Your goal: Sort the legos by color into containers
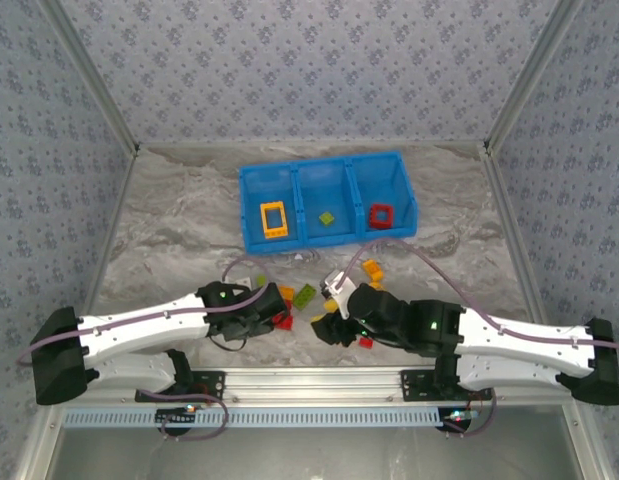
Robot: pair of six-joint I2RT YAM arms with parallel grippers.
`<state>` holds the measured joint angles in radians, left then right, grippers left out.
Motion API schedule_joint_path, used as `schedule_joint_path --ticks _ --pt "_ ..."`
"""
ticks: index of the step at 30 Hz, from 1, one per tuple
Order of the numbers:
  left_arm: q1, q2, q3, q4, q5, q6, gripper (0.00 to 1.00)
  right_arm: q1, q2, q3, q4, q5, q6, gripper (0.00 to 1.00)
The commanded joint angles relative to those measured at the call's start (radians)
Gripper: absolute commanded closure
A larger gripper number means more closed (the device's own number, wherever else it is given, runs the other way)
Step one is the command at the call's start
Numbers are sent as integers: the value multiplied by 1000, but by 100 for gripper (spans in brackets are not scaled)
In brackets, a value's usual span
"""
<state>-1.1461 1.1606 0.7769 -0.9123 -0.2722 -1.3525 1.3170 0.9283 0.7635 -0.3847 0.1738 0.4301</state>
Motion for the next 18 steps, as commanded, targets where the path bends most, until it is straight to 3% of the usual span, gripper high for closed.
schedule_joint_path --ticks 1,9,18 --pt "45 -7 18 26 -12 22 37 14 13 2 42 37 22 50" --pt "265 51 37 173 31 211 38 16 34 4 58 49 24 51" --pt "336 273 130 298 62 318 36 15 46 -8 92 38 27 51"
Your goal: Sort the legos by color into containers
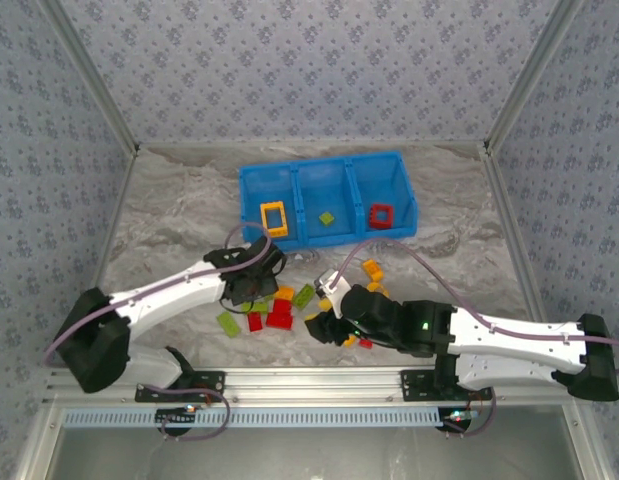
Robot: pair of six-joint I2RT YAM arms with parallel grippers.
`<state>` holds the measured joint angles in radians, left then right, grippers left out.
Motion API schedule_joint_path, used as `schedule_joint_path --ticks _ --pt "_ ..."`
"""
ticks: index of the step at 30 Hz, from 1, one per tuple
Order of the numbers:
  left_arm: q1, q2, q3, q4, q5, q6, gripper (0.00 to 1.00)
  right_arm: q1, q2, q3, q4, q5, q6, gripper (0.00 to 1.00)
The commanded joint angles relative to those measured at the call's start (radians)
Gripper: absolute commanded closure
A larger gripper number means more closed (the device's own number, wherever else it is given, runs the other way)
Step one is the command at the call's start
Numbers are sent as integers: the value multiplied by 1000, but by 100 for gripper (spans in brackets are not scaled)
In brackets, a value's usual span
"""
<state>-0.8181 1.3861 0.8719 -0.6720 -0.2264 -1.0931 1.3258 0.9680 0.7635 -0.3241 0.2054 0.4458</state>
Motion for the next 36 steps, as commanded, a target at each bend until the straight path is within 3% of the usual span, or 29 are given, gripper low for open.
schedule_joint_path --ticks 1,5,18,23,29,36 --pt "7 71 41 69 15 59 36 7 7 -10 42 -1 8 50" --pt "16 148 58 91 13 60 39 12 5 -28 99 -18 -6 49" --pt "38 257 71 104 -11 70 66 14 1 -47 136 4 5 48" --pt "31 233 91 72 -48 74 84 13 -5 -47 127 14 3 48" --pt "2 140 255 -61 -119 136 87 3 -58 -40 72 123 19 49" --pt "82 252 510 -135 -122 264 87 -76 -92 1 43 187 9 49"
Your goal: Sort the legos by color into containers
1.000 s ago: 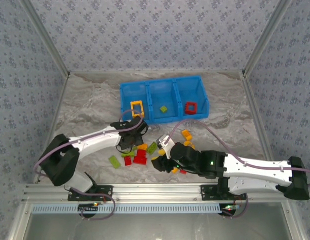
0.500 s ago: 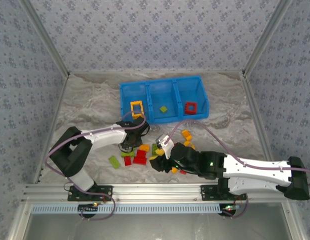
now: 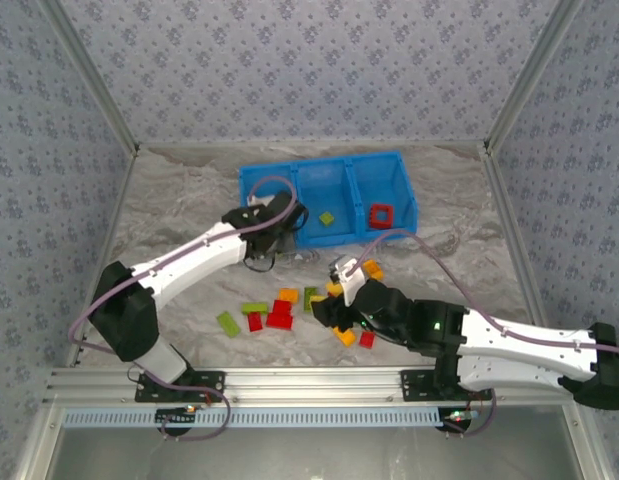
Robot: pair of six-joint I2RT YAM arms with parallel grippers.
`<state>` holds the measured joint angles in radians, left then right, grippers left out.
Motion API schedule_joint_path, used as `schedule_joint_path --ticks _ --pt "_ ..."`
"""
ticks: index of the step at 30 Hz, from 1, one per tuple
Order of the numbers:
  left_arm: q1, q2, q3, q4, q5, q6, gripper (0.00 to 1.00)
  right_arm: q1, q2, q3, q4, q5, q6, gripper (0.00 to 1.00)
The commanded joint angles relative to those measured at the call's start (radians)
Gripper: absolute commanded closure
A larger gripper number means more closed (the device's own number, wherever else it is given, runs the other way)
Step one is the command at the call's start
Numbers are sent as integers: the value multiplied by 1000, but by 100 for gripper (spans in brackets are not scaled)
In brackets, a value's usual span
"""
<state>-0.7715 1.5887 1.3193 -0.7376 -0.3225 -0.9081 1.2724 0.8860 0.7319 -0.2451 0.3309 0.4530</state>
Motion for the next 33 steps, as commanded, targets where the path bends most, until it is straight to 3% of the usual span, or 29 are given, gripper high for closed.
schedule_joint_path --ticks 1,9,16,21,25,33 --pt "52 69 82 -54 -9 99 87 -34 -11 40 -36 62 0 49" --pt "165 149 161 53 134 172 87 -88 -13 57 -26 33 -2 49" --pt "96 136 210 141 176 179 88 -124 -51 23 -48 40 23 49" --pt "53 252 342 144 205 199 88 -164 -74 7 -47 26 49 49" --pt "26 403 512 83 194 211 88 -177 -100 9 -64 51 60 49" --pt "5 651 820 -115 45 159 93 -199 -172 2 -124 112 86 49"
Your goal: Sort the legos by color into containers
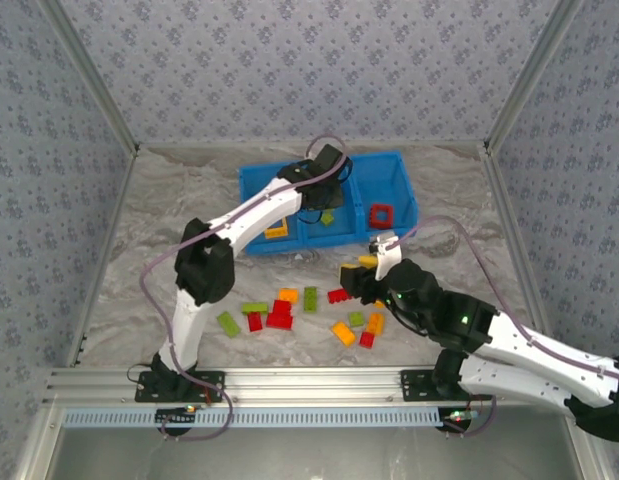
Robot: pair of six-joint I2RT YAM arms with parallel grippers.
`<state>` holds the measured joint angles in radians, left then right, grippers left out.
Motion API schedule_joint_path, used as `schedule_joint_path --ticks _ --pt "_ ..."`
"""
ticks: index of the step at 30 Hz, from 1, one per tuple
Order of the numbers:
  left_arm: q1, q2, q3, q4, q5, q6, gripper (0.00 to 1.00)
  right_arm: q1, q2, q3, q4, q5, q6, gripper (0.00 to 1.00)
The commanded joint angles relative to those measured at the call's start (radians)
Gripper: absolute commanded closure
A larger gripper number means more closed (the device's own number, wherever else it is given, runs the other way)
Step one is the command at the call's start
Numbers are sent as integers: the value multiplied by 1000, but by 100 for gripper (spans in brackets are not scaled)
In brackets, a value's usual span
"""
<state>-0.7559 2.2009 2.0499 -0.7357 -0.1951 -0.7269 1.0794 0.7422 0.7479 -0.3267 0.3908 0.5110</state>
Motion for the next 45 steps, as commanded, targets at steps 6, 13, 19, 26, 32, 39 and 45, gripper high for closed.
schedule_joint_path --ticks 6,13,19,26,32,39,45 --pt "-37 142 200 -226 -164 -100 93 -17 -87 -35 -81 91 47 48" --pt "-54 203 195 -252 -214 -173 94 -27 -122 -43 -102 87 54 48" --pt "-53 218 178 -262 -232 -208 93 -30 -134 -54 -115 88 59 48" --pt "-53 217 178 -280 -230 -235 88 -37 -153 -66 -139 88 69 48" --pt "-56 208 180 -288 -225 -232 72 -43 -153 -71 -141 79 74 48" --pt "-61 174 184 -286 -233 -220 60 -52 -154 -61 -152 73 69 47" --pt "-84 94 195 -278 -266 -203 57 -63 -152 -49 -186 72 63 46"
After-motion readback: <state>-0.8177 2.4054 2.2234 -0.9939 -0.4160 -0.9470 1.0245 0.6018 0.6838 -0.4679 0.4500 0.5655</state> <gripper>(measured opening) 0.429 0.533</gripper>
